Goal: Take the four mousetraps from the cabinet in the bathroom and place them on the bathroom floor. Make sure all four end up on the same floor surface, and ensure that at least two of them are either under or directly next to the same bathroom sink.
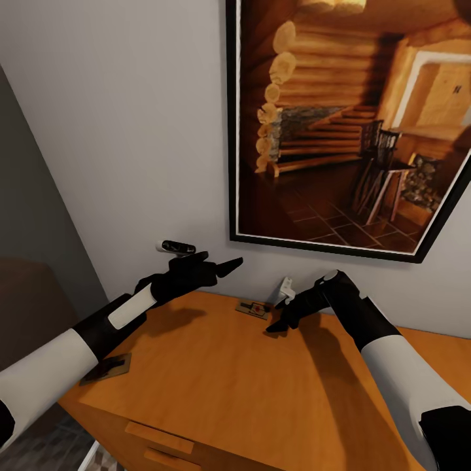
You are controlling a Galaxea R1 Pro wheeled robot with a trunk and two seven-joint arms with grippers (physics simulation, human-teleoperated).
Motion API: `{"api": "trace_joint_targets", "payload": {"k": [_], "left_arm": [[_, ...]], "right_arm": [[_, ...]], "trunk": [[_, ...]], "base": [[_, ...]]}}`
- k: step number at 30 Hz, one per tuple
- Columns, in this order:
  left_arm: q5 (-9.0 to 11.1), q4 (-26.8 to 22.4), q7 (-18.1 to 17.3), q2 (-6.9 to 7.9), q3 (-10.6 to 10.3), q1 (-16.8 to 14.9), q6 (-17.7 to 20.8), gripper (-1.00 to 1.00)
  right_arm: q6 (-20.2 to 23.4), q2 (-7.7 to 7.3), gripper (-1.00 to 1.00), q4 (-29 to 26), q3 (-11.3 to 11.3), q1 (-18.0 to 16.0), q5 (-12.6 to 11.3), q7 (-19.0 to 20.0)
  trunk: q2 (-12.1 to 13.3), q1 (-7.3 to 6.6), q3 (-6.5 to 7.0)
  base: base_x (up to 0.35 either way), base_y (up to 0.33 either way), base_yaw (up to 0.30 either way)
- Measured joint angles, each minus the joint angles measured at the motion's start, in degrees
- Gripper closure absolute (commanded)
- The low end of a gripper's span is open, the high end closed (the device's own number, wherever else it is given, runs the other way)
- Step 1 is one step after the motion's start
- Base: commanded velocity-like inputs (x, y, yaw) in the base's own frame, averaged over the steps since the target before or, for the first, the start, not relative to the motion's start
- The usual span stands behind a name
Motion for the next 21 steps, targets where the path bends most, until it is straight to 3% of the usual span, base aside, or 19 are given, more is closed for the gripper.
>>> {"api": "trace_joint_targets", "payload": {"k": [21], "left_arm": [[0.0, 0.0, 0.0, 0.00, 0.0, 0.0, 0.0, -1.00]], "right_arm": [[0.0, 0.08, -1.00, -0.7, 0.1, 0.6, -0.1, -1.4]], "trunk": [[0.0, 0.00, 0.00]], "base": [[0.000, 0.000, 0.000]]}}
